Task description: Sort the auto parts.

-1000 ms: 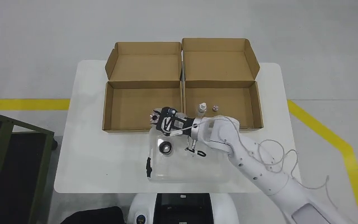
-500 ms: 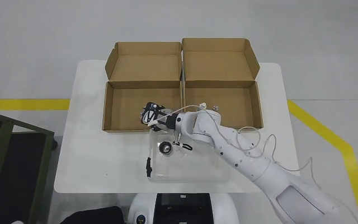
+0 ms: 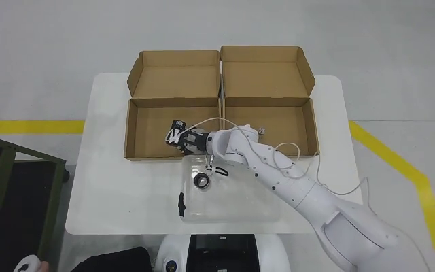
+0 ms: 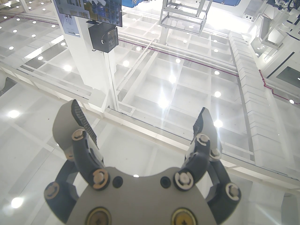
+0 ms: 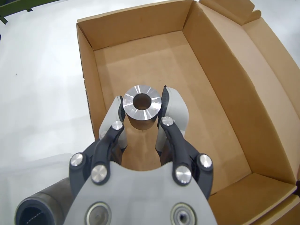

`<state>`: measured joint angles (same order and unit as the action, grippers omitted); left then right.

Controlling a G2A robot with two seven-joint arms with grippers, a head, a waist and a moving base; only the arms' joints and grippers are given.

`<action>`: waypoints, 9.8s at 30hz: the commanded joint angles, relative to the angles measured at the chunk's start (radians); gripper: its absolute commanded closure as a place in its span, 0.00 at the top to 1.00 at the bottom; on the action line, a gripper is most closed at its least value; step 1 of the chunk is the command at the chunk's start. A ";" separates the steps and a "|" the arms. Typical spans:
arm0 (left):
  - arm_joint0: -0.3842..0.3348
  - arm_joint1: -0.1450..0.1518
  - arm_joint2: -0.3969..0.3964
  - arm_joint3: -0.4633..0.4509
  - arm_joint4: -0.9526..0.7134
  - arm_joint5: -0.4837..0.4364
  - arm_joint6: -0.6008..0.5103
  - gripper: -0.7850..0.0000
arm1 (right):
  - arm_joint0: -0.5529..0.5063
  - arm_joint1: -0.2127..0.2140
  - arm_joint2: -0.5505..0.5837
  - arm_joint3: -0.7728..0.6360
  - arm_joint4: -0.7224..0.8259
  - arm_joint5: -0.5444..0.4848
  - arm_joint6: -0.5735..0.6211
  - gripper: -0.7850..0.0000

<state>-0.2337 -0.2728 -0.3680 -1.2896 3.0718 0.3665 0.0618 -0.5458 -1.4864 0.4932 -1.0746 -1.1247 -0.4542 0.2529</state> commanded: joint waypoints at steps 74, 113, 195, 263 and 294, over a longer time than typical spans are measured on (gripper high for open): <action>0.000 0.000 0.000 0.000 0.000 0.000 0.000 1.00 | -0.459 0.100 0.431 -0.670 -0.213 -0.335 0.121 1.00; 0.000 0.000 0.000 0.000 0.000 0.000 0.000 1.00 | -0.676 0.190 0.467 -0.646 -0.531 -0.366 0.008 0.80; 0.000 0.000 0.000 0.000 0.000 0.000 0.000 1.00 | -0.665 0.239 0.741 -0.983 0.060 -0.228 -0.127 0.00; 0.000 0.000 0.000 0.000 0.000 0.000 0.000 1.00 | -0.260 0.141 0.307 -0.313 -0.165 -0.043 0.036 0.00; 0.000 0.000 0.000 0.000 0.000 0.000 0.000 1.00 | -0.158 0.076 0.256 -0.170 -0.159 -0.020 0.051 0.88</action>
<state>-0.2337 -0.2728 -0.3680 -1.2896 3.0718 0.3665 0.0618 -0.7021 -1.4119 0.7413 -1.2267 -1.2835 -0.4749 0.3078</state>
